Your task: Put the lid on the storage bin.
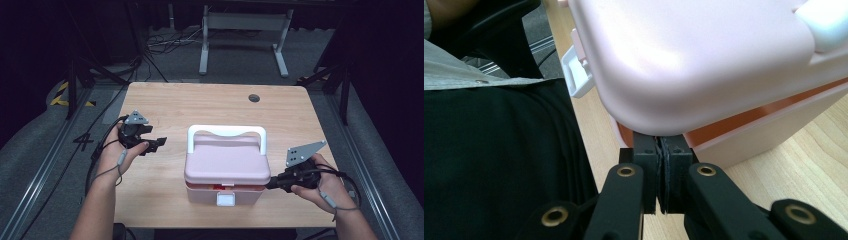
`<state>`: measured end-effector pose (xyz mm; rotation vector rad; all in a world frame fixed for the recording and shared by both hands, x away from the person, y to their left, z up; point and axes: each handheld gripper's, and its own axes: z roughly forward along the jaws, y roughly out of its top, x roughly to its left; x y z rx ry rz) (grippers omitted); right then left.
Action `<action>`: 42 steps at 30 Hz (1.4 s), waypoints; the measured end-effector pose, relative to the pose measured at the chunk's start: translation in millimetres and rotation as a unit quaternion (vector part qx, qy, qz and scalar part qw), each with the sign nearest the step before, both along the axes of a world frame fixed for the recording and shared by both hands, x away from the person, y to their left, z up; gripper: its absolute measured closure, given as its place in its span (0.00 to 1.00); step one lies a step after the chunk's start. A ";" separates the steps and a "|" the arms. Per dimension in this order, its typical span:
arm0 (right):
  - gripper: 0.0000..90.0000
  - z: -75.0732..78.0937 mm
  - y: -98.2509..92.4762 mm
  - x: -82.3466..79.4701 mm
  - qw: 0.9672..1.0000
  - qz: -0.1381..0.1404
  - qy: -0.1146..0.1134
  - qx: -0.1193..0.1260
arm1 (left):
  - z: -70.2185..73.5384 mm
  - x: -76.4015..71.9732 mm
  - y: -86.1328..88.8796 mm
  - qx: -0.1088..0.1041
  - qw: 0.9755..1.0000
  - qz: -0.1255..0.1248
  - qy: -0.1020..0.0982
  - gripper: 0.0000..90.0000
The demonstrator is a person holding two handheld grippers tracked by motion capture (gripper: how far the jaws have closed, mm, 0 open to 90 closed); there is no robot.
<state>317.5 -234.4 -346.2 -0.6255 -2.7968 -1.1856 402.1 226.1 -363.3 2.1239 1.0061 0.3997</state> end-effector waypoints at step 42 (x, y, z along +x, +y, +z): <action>0.92 11.1 -9.5 -6.2 1.000 0.018 0.012 0.005 | -1.3 -1.7 -1.1 0.003 1.000 -0.005 0.007 0.35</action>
